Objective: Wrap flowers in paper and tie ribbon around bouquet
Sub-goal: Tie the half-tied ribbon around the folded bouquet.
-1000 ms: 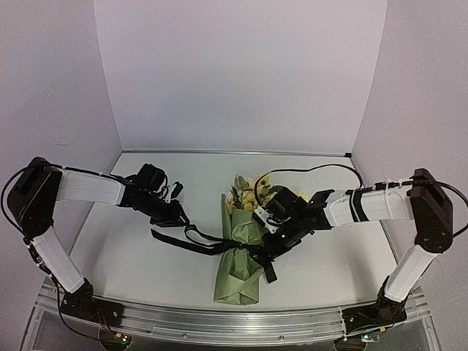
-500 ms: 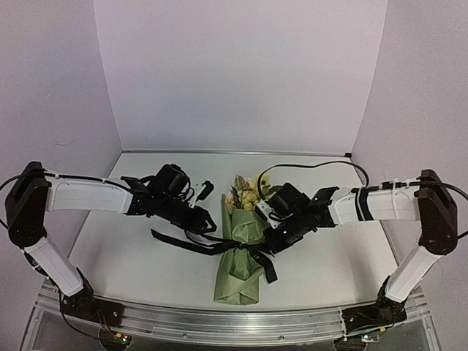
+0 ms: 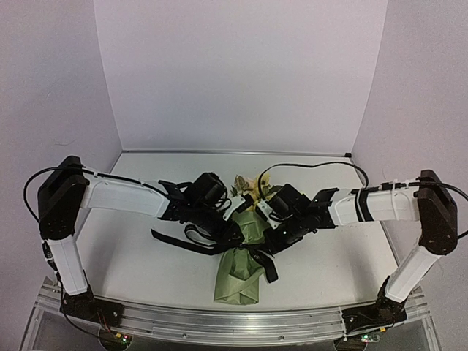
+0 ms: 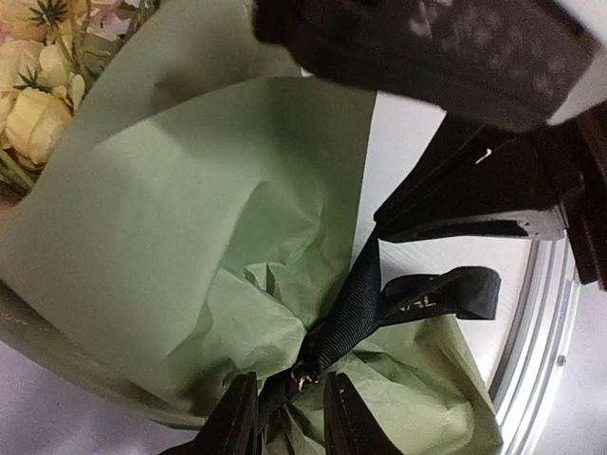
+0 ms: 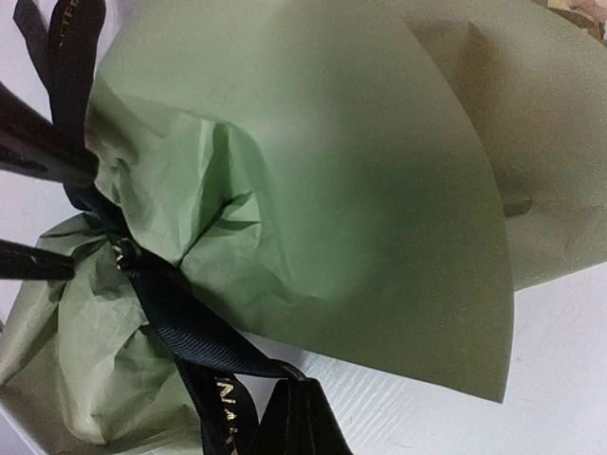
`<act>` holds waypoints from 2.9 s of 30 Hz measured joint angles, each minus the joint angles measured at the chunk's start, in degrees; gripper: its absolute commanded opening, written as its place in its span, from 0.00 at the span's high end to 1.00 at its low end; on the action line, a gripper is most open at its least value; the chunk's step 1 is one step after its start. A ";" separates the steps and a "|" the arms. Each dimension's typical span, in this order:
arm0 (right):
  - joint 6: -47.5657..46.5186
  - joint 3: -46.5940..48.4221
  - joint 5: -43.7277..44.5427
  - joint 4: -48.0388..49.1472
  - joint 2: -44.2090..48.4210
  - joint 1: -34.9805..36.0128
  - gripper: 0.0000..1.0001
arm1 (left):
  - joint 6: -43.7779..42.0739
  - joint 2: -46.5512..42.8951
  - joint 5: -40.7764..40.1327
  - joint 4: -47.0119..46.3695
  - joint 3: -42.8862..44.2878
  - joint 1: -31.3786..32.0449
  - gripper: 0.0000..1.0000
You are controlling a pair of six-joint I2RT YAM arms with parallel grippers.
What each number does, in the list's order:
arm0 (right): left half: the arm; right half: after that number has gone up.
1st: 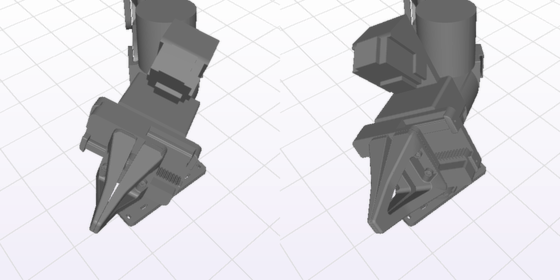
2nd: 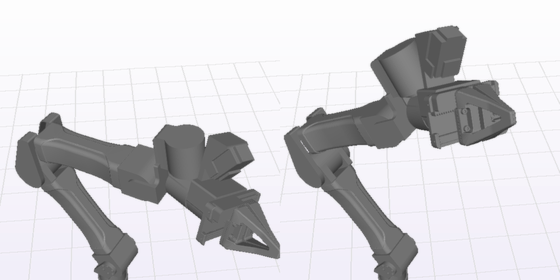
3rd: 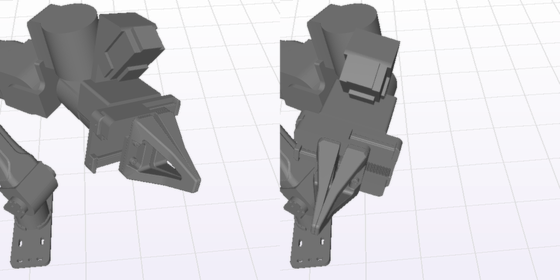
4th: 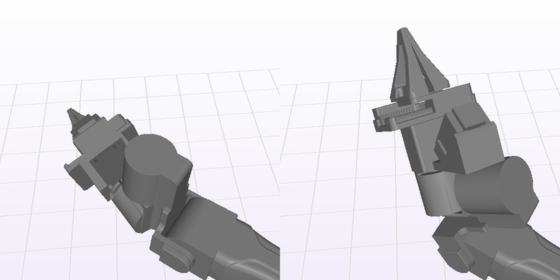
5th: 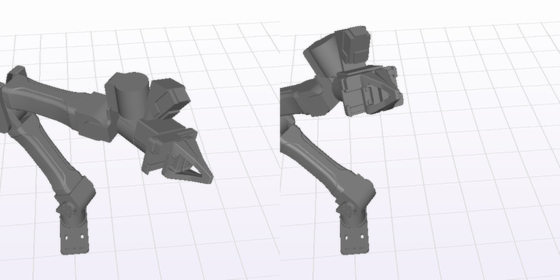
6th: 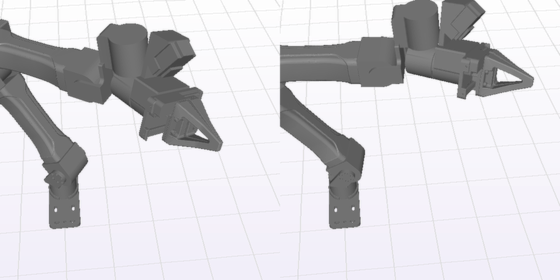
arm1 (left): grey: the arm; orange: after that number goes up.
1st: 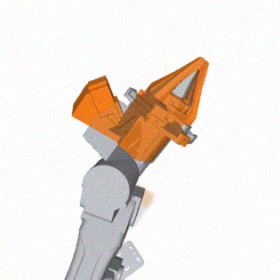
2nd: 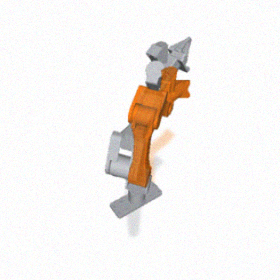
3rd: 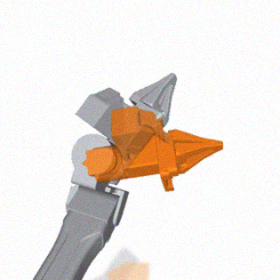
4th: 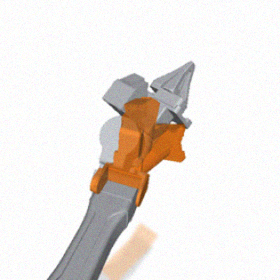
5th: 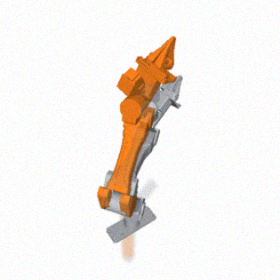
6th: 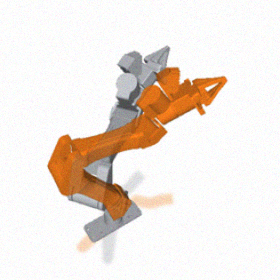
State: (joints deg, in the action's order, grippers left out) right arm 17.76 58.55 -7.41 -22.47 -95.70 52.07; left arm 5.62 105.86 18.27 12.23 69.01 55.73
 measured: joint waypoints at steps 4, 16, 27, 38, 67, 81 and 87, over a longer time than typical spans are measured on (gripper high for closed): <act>1.85 -1.78 0.55 1.64 0.08 0.00 1.00 | -3.26 1.56 -1.90 -0.78 0.00 1.67 0.76; 6.49 -4.16 4.47 3.10 4.30 -0.02 1.00 | -9.82 4.71 -11.19 -1.80 1.60 6.42 0.83; 8.59 -7.88 8.00 3.75 10.21 -0.30 1.00 | -11.01 6.74 -17.98 -3.46 3.02 8.44 0.87; 7.94 -10.88 9.92 2.79 14.47 -3.22 1.00 | -11.64 6.74 -18.28 -3.83 2.86 8.45 0.88; 7.09 -12.80 9.84 -2.69 17.81 -13.07 0.67 | -11.64 6.74 -18.32 -4.33 2.43 8.45 0.87; 8.01 -23.66 13.19 -0.08 25.09 3.46 0.55 | -11.60 6.74 -17.40 -4.29 2.43 8.39 0.87; 9.33 -25.34 17.77 3.78 21.07 8.66 0.52 | -11.58 6.74 -16.95 -4.29 2.43 8.32 0.87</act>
State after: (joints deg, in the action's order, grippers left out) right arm 27.10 33.21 10.36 -18.69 -74.62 60.73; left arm -5.96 112.60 1.32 7.94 71.44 64.05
